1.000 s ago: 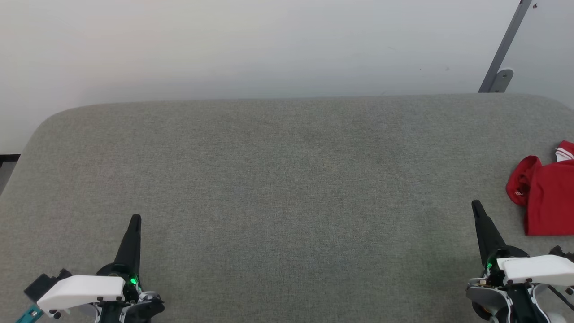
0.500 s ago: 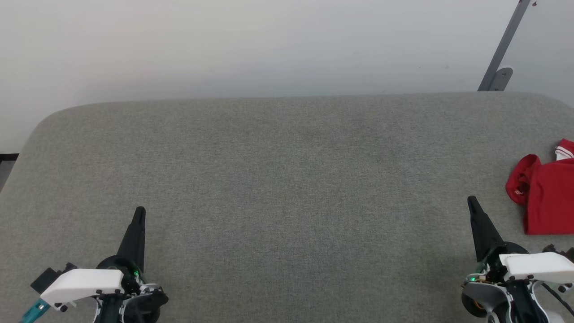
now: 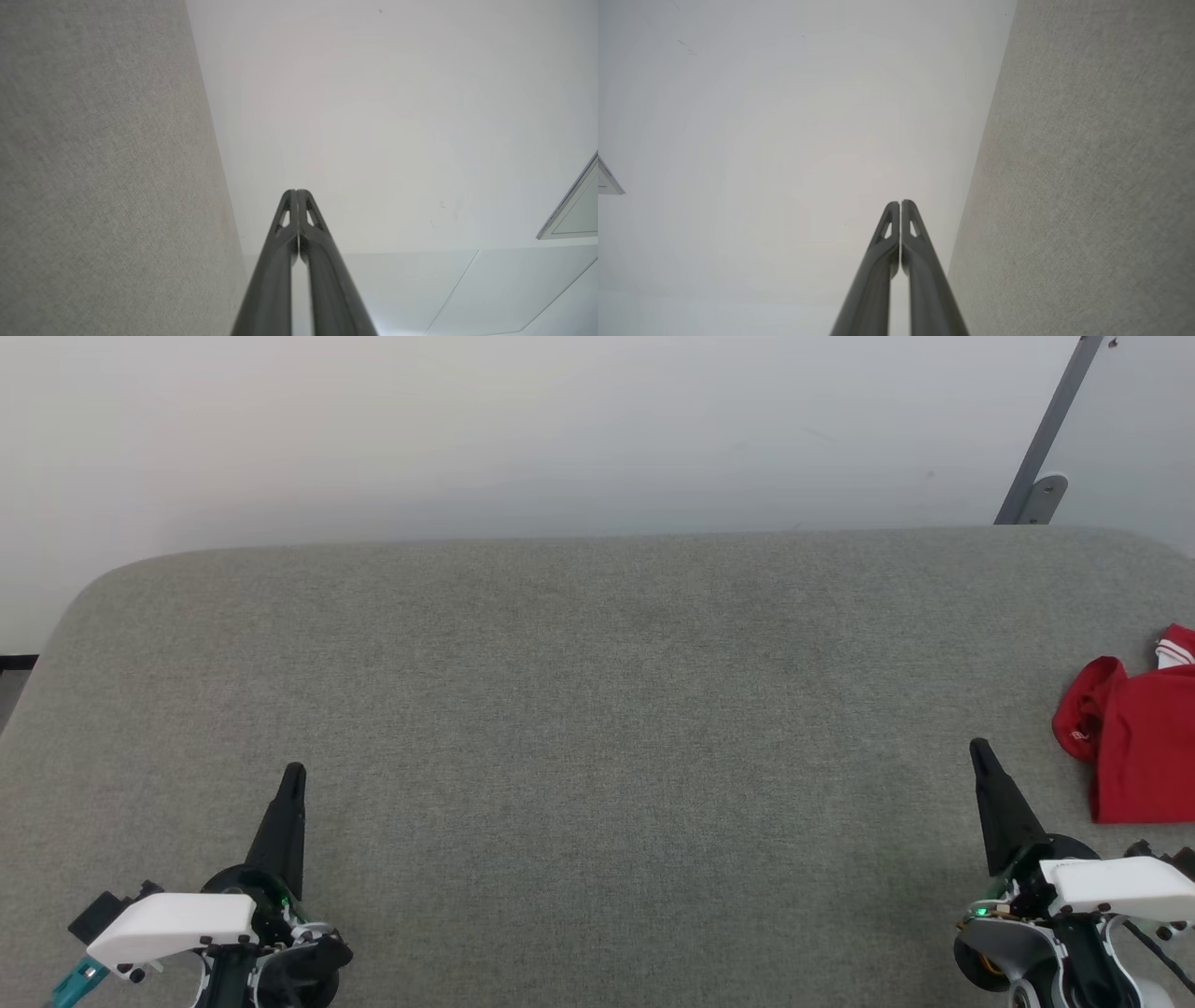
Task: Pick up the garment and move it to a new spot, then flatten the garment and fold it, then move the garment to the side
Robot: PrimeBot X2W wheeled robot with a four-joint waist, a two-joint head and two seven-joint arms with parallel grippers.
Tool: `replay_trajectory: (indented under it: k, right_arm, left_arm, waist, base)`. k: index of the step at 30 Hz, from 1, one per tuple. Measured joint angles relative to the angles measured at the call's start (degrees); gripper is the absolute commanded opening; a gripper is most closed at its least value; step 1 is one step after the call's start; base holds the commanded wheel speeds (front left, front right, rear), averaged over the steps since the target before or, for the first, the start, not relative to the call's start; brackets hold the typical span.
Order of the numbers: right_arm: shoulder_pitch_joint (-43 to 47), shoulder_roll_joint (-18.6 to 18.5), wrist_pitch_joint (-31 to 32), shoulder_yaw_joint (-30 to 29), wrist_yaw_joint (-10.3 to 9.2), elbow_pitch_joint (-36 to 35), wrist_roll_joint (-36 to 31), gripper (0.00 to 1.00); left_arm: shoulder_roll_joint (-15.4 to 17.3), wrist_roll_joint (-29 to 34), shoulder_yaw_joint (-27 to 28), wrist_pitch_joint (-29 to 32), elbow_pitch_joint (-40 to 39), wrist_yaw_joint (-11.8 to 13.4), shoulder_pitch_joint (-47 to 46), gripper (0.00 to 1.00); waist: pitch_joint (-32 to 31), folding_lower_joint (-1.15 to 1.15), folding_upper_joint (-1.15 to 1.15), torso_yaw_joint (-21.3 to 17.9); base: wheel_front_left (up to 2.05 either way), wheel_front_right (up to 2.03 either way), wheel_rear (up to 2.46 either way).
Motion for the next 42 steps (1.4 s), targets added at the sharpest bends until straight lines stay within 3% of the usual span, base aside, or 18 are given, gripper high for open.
replay_trajectory:
  k: [42]
  right_arm:
    - [0.0, 0.0, 0.0, 0.03, 0.0, 0.0, 0.0, 0.0]
  left_arm:
    - [-0.09, 0.0, 0.07, 0.01, 0.0, -0.01, 0.0, 0.0]
  waist:
    - [0.0, 0.0, 0.0, 0.0]
  base:
    - [0.0, 0.0, 0.0]
